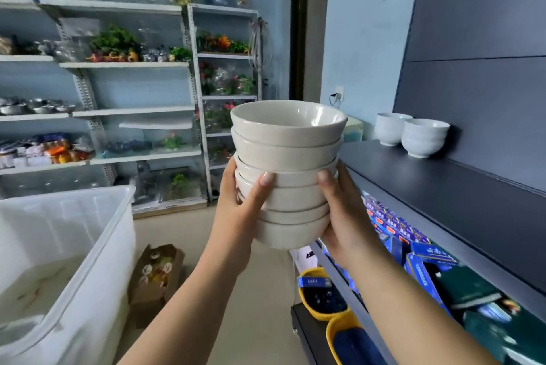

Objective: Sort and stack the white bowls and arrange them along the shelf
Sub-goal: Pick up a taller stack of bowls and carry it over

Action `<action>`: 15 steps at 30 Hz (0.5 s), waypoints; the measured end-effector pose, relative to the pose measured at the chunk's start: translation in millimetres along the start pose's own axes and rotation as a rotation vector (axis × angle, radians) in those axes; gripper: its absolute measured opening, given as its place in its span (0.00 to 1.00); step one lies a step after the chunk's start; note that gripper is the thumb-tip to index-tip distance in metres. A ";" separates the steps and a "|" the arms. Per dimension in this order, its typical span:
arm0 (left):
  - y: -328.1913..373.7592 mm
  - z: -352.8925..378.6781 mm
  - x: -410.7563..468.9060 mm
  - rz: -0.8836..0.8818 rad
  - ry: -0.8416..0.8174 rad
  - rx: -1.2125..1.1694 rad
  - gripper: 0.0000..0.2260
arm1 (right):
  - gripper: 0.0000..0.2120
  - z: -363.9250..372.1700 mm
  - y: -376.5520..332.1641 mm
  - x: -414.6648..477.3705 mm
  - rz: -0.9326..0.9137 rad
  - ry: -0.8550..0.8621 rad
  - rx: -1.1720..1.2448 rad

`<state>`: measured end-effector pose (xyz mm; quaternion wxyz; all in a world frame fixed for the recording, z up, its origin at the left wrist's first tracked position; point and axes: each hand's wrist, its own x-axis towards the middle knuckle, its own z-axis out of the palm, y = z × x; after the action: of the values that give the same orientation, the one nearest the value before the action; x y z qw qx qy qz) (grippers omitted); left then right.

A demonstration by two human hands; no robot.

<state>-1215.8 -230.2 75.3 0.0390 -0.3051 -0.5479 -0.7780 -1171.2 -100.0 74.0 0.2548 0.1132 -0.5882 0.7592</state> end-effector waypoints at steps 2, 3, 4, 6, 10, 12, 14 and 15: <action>-18.0 6.8 27.6 -0.006 -0.054 -0.036 0.39 | 0.45 -13.1 4.2 22.9 -0.005 0.032 -0.019; -30.6 12.8 41.8 -0.022 -0.079 -0.061 0.38 | 0.45 -22.8 7.2 34.6 -0.005 0.061 -0.032; -42.2 19.1 54.2 -0.034 -0.098 -0.081 0.38 | 0.45 -32.5 9.8 44.6 -0.008 0.091 -0.040; -65.4 33.1 79.7 -0.055 -0.124 -0.106 0.38 | 0.43 -54.4 15.7 64.0 -0.026 0.143 -0.051; -111.9 71.2 129.9 -0.075 -0.196 -0.157 0.34 | 0.37 -104.5 26.2 99.8 -0.069 0.240 -0.089; -134.3 95.8 153.5 -0.078 -0.250 -0.179 0.40 | 0.34 -135.7 28.7 117.0 -0.096 0.294 -0.117; -158.2 121.2 177.8 -0.097 -0.317 -0.197 0.41 | 0.35 -165.3 28.5 135.7 -0.121 0.344 -0.139; -165.8 131.6 187.1 -0.116 -0.332 -0.202 0.40 | 0.37 -176.7 29.2 142.3 -0.132 0.375 -0.146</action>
<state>-1376.1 2.1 62.8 -0.1276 -0.3992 -0.4828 -0.7690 -1283.9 98.9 66.7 0.4166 -0.0108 -0.5752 0.7039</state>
